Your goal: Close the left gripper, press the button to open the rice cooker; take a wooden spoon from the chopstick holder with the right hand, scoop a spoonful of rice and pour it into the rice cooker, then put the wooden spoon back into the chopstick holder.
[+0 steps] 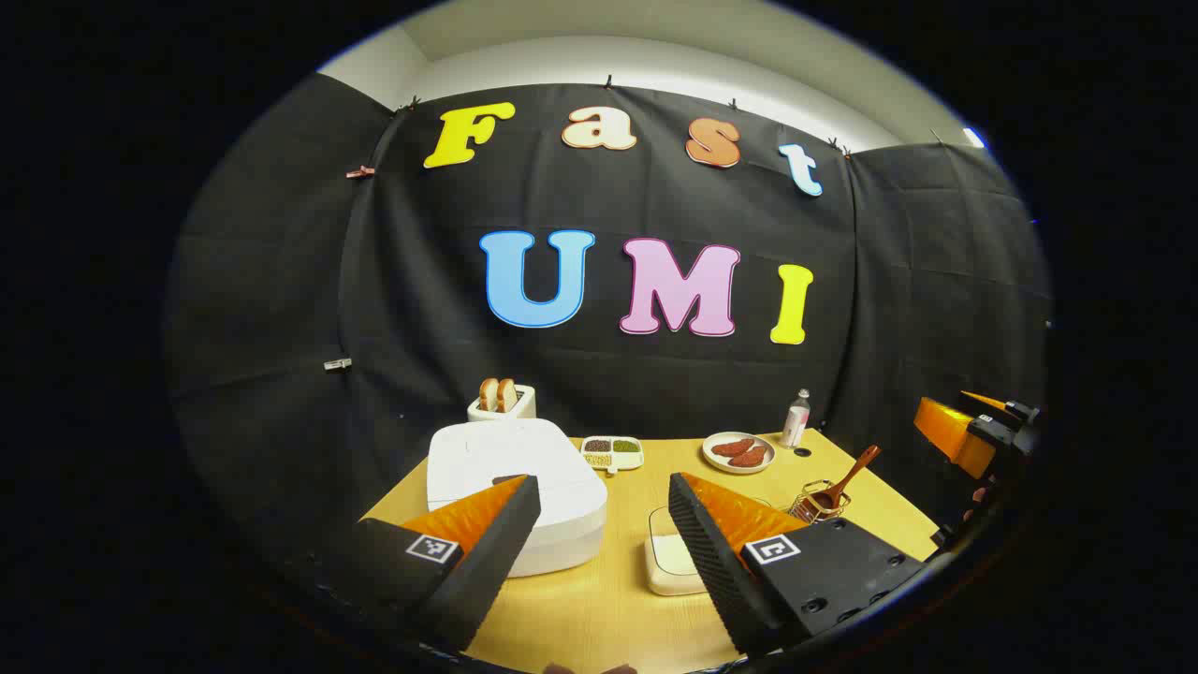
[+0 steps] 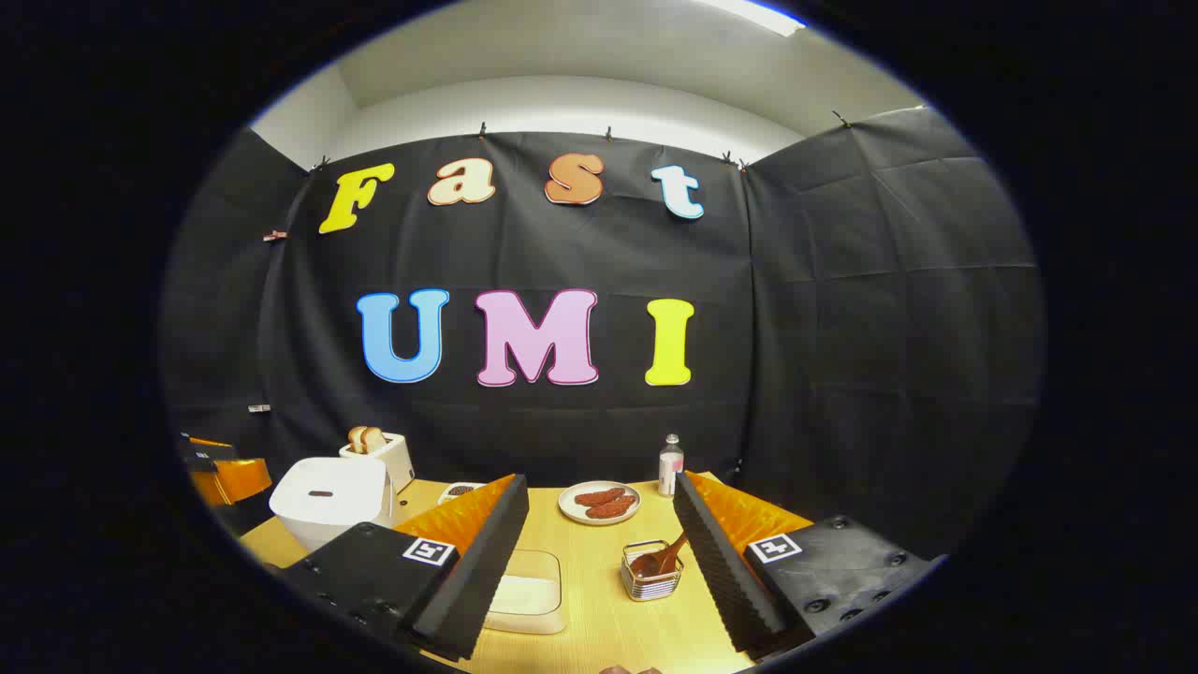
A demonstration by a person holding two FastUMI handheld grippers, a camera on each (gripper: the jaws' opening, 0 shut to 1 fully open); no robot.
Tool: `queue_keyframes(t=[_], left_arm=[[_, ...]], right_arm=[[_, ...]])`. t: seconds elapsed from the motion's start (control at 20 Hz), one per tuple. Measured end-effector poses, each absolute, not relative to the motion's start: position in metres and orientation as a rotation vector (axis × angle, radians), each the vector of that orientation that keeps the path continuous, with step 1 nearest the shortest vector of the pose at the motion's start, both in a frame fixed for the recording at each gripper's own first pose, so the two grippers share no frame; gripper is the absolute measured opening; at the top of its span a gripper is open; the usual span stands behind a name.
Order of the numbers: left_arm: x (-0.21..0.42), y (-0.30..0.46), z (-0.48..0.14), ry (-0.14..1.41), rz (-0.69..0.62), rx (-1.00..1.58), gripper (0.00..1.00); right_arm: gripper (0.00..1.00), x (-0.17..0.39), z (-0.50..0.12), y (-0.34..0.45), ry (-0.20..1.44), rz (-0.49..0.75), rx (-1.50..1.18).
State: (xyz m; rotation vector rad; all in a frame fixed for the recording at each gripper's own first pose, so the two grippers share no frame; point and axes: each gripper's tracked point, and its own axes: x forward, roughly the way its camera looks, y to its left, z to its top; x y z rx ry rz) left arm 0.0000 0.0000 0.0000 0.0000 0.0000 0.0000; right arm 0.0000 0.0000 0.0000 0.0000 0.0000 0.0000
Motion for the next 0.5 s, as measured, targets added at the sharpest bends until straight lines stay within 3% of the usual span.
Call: queue_keyframes(t=[0.5], left_arm=[[-0.009,0.000,-0.016,0.026,-0.004,-0.001,0.95]], right_arm=[[0.98,-0.009,-0.007,0.004,0.036,0.018,0.018]])
